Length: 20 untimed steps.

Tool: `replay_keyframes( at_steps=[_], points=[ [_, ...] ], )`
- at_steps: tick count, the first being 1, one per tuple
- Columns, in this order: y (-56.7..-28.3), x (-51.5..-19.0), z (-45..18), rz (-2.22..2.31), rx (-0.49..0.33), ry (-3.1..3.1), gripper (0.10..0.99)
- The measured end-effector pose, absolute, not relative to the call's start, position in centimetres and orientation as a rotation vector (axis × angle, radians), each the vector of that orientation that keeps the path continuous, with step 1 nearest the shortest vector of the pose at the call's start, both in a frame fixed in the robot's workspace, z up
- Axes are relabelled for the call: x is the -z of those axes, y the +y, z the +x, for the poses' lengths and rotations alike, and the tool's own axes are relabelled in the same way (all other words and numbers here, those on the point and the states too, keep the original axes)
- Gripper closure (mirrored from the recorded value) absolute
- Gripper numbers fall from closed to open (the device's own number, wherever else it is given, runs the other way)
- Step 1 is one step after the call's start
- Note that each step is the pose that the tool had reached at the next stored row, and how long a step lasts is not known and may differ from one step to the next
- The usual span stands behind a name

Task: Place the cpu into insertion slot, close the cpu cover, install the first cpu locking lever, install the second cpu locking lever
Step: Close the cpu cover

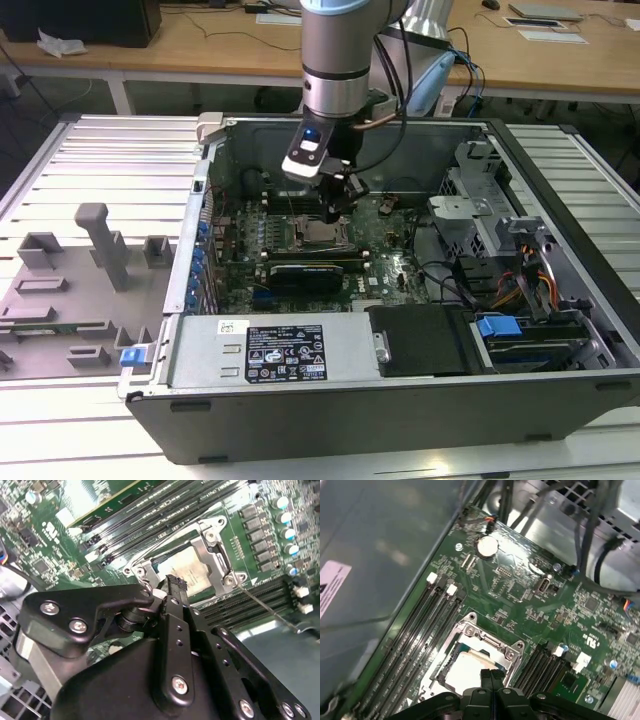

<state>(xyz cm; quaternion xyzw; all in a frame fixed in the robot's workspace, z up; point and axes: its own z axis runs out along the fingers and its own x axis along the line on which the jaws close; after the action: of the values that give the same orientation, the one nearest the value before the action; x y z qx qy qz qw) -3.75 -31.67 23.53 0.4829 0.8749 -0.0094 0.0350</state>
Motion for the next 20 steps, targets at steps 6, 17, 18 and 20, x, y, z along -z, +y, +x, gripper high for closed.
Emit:
replay_keyframes(
  at_steps=[6, 17, 18, 20],
  points=[
    [-31.66, -23.53, -3.75, 1.329, 0.035, 2.763, 0.980],
    [-31.66, -23.53, -3.75, 0.982, 0.040, 2.895, 0.980],
    [-31.66, -23.53, -3.75, 0.960, 0.040, 2.902, 0.980],
    [-31.66, -23.53, -3.75, 0.906, 0.040, 2.919, 0.980]
  ],
)
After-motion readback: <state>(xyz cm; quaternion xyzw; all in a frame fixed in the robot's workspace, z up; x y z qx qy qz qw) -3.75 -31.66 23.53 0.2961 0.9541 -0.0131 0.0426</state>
